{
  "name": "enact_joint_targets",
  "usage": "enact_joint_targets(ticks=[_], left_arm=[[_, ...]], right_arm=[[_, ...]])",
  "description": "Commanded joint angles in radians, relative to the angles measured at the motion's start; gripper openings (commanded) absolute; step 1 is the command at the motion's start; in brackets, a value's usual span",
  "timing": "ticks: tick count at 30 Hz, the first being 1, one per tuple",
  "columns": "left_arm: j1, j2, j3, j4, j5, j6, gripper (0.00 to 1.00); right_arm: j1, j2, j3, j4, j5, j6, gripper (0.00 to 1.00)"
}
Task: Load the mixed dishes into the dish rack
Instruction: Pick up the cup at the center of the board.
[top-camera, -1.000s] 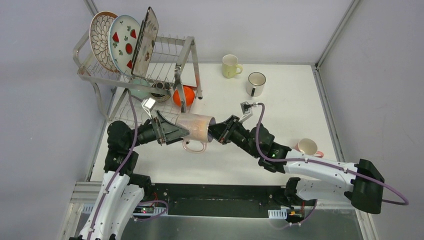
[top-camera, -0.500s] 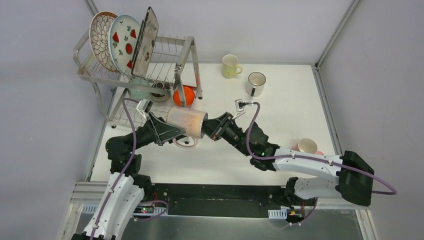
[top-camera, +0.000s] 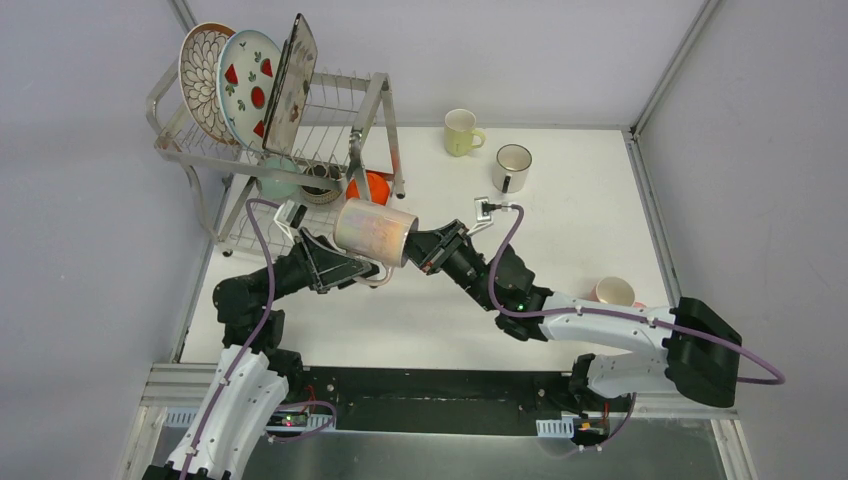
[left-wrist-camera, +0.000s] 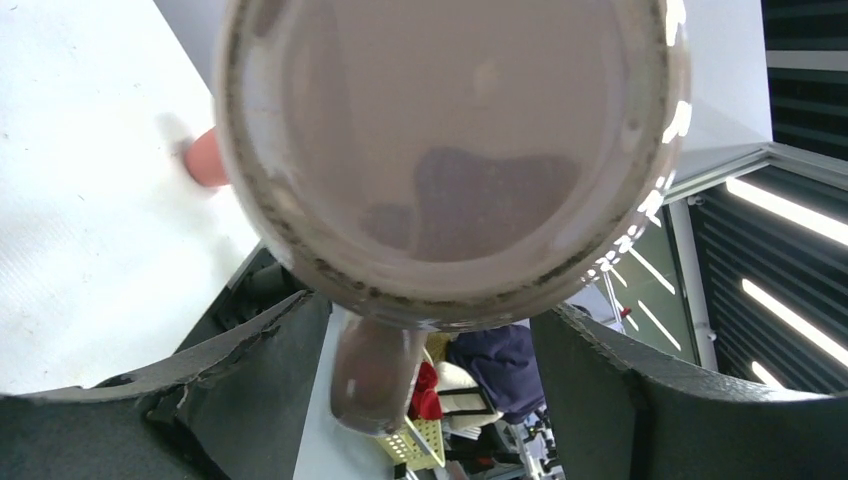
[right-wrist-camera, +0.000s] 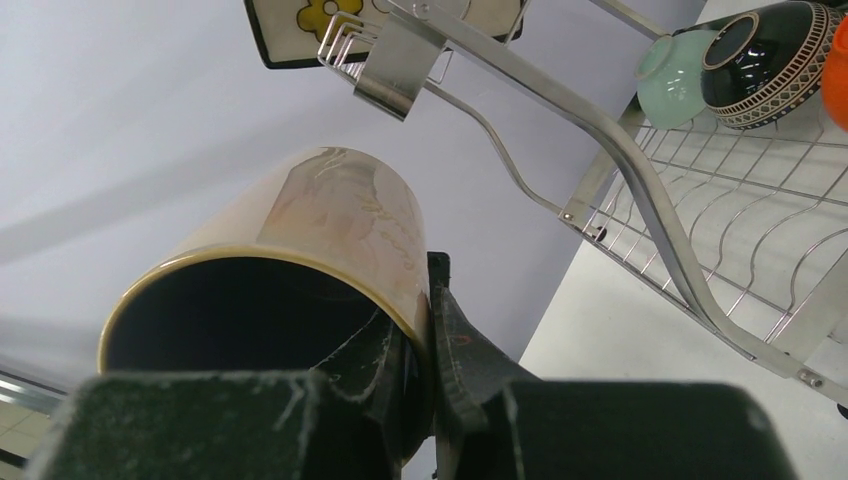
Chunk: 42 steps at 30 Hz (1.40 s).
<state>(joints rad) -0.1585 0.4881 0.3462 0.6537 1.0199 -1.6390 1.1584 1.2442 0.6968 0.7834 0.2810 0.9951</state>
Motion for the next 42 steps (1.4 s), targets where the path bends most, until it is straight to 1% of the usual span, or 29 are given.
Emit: enact_joint_targets(ticks=[1,4,6,10,11,16,20,22,24,25,28,29,32,36,42], left_arm=[[-0.009,0.001,0.007,0.069,-0.007,0.003,0.74],[-0.009,0.006,0.004,0.078,-0.003,-0.009,0.69],[-0.01,-0.001,0.003,0.084,-0.001,-0.017,0.61],[-0.01,-0.006,-0.001,0.086,0.005,-0.029,0.36],[-0.01,-0.008,-0.003,0.086,0.003,-0.031,0.34],[-0.011,-0.011,-0.016,0.087,-0.008,-0.049,0.29],[-0.011,-0.013,-0.022,0.101,-0.022,-0.059,0.21],[-0.012,-0.01,-0.023,0.1,-0.024,-0.064,0.2],[-0.012,-0.009,-0.024,0.104,-0.022,-0.064,0.22],[-0.011,-0.008,-0.023,0.108,-0.021,-0.064,0.24],[-0.012,-0.006,-0.016,0.095,-0.02,-0.065,0.41],[-0.013,-0.004,-0.015,0.091,-0.018,-0.065,0.44],[-0.012,-0.001,-0.015,0.086,-0.018,-0.065,0.43],[-0.013,0.0,-0.019,0.085,-0.015,-0.065,0.37],[-0.015,-0.003,-0.021,0.041,-0.008,-0.043,0.36]], right_arm=[[0.004,0.013,0.073,0.206,0.033,0.062,0.0],[0.005,0.039,0.08,0.214,0.038,0.074,0.0],[0.005,0.058,0.079,0.223,0.043,0.093,0.0],[0.004,0.107,0.079,0.282,0.047,0.127,0.0],[0.004,0.119,0.08,0.29,0.048,0.137,0.0],[0.006,0.141,0.085,0.265,0.047,0.161,0.0],[0.006,0.133,0.077,0.248,0.05,0.165,0.0],[0.006,0.126,0.072,0.238,0.056,0.165,0.0],[0.006,0.121,0.066,0.227,0.062,0.166,0.0],[0.006,0.121,0.065,0.226,0.064,0.166,0.0],[0.006,0.13,0.068,0.226,0.07,0.165,0.0],[0.006,0.135,0.071,0.225,0.069,0.165,0.0],[0.006,0.155,0.079,0.232,0.067,0.182,0.0],[0.006,0.179,0.07,0.262,0.076,0.207,0.0],[0.006,0.198,0.077,0.27,0.079,0.214,0.0]])
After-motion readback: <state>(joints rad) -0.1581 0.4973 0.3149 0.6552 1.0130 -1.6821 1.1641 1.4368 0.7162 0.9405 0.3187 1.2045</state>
